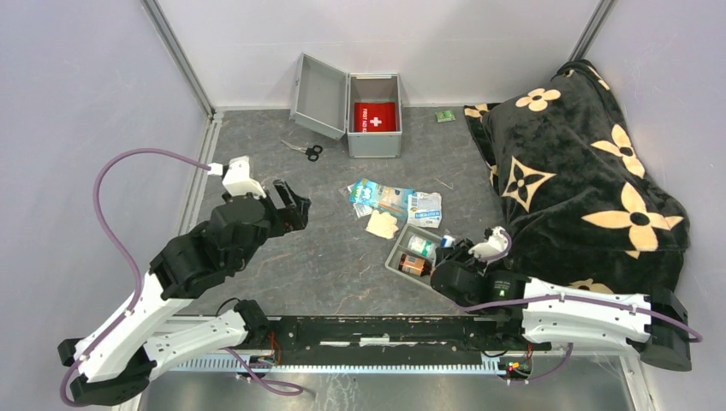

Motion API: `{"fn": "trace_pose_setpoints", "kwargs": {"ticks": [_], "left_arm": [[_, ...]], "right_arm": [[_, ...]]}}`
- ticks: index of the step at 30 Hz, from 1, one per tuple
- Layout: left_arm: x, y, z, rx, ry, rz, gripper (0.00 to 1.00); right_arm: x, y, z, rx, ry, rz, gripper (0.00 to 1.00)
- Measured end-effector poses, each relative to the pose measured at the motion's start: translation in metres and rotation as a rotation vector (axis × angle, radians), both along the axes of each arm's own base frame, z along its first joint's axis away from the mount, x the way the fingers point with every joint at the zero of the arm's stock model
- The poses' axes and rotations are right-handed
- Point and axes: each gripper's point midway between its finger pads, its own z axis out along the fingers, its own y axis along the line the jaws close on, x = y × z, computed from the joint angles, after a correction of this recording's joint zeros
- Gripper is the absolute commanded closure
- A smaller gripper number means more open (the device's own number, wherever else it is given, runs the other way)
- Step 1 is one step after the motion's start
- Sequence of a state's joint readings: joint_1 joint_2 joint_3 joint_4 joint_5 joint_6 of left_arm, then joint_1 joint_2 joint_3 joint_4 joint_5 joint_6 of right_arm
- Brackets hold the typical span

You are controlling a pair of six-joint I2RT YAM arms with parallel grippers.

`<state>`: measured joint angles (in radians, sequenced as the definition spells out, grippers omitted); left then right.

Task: Organize the medicine kit
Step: Place the pill bottle in the medicine box compartment.

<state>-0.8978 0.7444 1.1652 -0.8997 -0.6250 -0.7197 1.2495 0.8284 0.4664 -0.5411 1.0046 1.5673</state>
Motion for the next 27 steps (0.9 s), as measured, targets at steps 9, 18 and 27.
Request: {"fn": "trace_pose_setpoints", "kwargs": {"ticks": [9,18,27], "left_arm": [[0.007,-0.024,-0.025,0.023,0.062,-0.046,0.08],[0.013,-0.044,-0.047,0.056,0.123,-0.086,0.07],[0.017,-0.056,-0.067,0.095,0.172,-0.106,0.02]], "right_arm": [[-0.026,-0.045,-0.057,-0.065,0.139,-0.026,0.76],[-0.035,-0.063,-0.07,-0.148,0.186,-0.024,0.44],[-0.028,-0.067,-0.048,-0.225,0.123,0.004,0.33]]}}
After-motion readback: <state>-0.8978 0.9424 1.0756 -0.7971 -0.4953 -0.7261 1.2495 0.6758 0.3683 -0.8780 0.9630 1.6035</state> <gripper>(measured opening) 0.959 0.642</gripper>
